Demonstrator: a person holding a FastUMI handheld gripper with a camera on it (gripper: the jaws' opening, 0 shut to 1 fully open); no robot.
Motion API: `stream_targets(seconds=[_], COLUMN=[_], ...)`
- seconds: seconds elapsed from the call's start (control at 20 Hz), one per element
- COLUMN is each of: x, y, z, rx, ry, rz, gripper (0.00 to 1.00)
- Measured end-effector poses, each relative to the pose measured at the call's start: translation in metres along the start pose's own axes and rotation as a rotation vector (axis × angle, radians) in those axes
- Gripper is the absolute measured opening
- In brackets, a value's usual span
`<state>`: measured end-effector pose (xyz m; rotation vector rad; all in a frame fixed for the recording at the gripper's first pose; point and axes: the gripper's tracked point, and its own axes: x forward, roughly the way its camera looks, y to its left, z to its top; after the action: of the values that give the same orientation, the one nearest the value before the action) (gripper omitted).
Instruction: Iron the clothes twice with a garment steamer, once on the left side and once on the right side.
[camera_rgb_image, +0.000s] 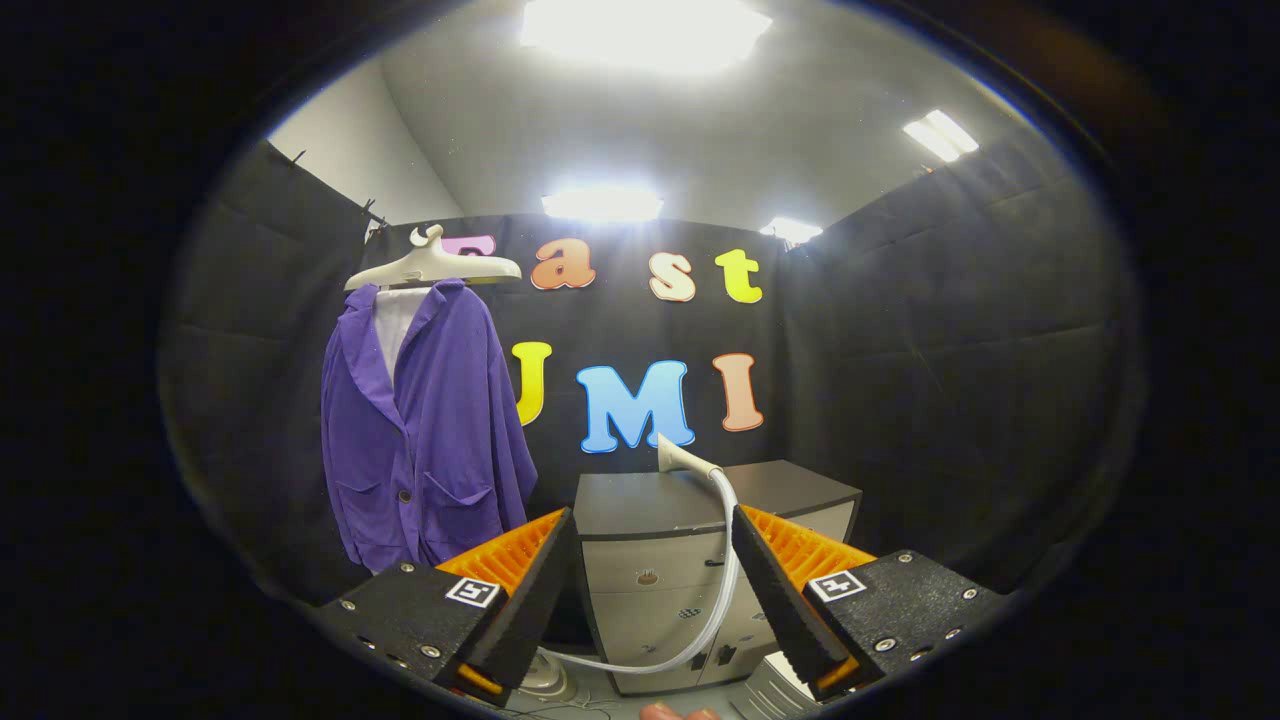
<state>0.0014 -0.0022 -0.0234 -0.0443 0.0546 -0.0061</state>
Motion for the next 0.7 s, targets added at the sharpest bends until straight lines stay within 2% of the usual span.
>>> stream_targets(seconds=[0.4,0.7], x=[-0.001,0.004], y=[0.009,0.007], z=[-0.014,-0.015], rx=[-0.002,-0.005], ry=[0.026,0.039], rz=[0.031,0.025], gripper=[0.95,0.95])
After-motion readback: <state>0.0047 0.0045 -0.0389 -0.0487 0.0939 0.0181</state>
